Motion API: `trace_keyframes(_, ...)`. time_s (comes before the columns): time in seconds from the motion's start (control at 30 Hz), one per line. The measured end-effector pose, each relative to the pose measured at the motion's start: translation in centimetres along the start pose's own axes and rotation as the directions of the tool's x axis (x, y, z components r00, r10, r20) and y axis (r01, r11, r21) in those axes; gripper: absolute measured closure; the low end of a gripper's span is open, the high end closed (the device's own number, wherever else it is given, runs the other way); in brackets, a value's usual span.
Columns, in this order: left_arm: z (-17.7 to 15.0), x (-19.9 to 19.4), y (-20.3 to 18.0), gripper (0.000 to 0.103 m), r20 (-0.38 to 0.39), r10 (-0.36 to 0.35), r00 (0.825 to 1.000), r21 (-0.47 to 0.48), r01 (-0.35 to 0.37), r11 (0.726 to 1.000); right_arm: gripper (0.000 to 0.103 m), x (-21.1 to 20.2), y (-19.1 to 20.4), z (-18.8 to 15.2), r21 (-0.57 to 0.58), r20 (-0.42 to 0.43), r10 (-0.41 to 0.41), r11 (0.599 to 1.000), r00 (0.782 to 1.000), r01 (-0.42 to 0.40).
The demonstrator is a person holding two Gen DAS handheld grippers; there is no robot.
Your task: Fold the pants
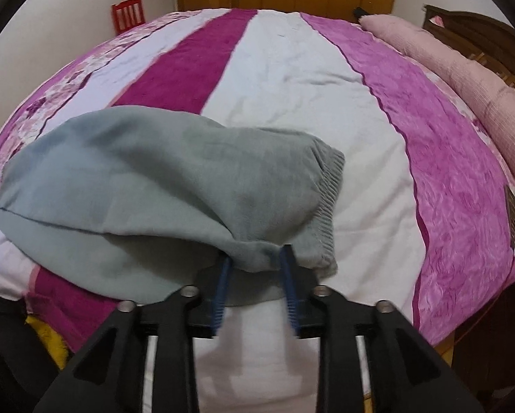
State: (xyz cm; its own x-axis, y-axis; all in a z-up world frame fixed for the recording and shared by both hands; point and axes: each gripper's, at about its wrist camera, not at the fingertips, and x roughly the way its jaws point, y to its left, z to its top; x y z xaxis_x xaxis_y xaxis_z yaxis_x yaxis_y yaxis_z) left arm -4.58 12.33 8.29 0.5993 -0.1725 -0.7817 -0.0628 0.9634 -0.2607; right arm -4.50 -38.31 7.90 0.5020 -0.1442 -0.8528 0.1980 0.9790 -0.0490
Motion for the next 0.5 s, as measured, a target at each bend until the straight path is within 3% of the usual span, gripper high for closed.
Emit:
trace_keyframes(0.1,-1.0,1.4,0.2,0.094,-0.060,-0.027,0.998,-0.036,0.024,0.999,0.068,0.0,-0.8,-0.6,0.032,-0.015,0.002,0.999,1.000,-0.002)
trace_keyframes(0.17,-1.4,2.0,0.3,0.088,-0.081,-0.043,0.996,-0.056,0.038,0.998,0.068,-0.3,-1.0,-1.0,0.043,-0.021,-0.006,0.999,1.000,0.007)
trace_keyframes(0.23,-1.8,2.4,0.4,0.070,-0.098,-0.053,0.994,-0.080,0.045,0.996,0.068,-0.8,-1.4,-1.6,0.049,-0.027,-0.020,0.999,0.999,0.021)
trace_keyframes(0.27,-1.9,2.6,0.4,0.068,-0.105,-0.055,0.993,-0.091,0.045,0.995,0.068,-1.0,-1.5,-1.7,0.053,-0.030,-0.024,0.998,0.999,0.026)
trace_keyframes(0.5,-2.4,3.8,-0.3,0.066,-0.146,-0.058,0.988,-0.086,0.046,0.995,0.068,-1.6,-3.6,-2.1,0.165,-0.038,-0.003,0.986,0.999,0.009)
